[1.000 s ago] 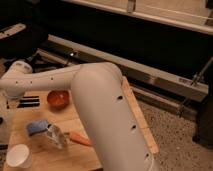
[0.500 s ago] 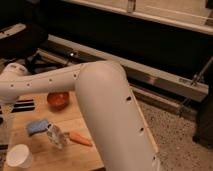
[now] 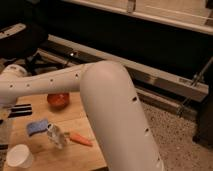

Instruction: Place the eraser in the ceramic cup

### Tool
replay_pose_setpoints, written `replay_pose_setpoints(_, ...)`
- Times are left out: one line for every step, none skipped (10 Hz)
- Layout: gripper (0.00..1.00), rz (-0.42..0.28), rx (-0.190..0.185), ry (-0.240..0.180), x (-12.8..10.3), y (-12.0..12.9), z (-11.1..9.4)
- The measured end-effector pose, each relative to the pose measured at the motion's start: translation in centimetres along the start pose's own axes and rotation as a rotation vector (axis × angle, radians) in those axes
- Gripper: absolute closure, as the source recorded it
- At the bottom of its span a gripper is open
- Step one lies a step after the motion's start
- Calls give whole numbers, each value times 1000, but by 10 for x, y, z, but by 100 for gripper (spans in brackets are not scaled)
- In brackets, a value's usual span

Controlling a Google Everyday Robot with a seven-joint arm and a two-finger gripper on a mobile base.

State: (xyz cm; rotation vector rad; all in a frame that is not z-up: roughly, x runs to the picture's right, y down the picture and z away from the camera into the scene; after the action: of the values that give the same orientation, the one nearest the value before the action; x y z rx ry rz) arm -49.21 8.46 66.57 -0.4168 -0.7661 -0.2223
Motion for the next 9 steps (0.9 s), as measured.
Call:
replay_pose_setpoints(100, -5, -6, -7, -3, 4, -4)
replay_pose_setpoints(100, -12, -10, -8, -4, 7, -7)
replay_pose_setpoints(100, -20, -16, -3, -7, 11, -10)
replay_pose_setpoints(100, -24, -21, 6, -7, 15, -12)
replay_pose_setpoints(100, -27, -24, 15, -6, 18, -14)
replay_pose_setpoints(100, -30, -27, 23, -5, 20, -15)
replay_pose_setpoints(100, -36, -33, 28, -6, 24, -14)
replay_pose_setpoints(100, -44, -42, 29, -9, 28, -13)
replay_pose_setpoints(100, -47, -48, 26, -11, 32, -11)
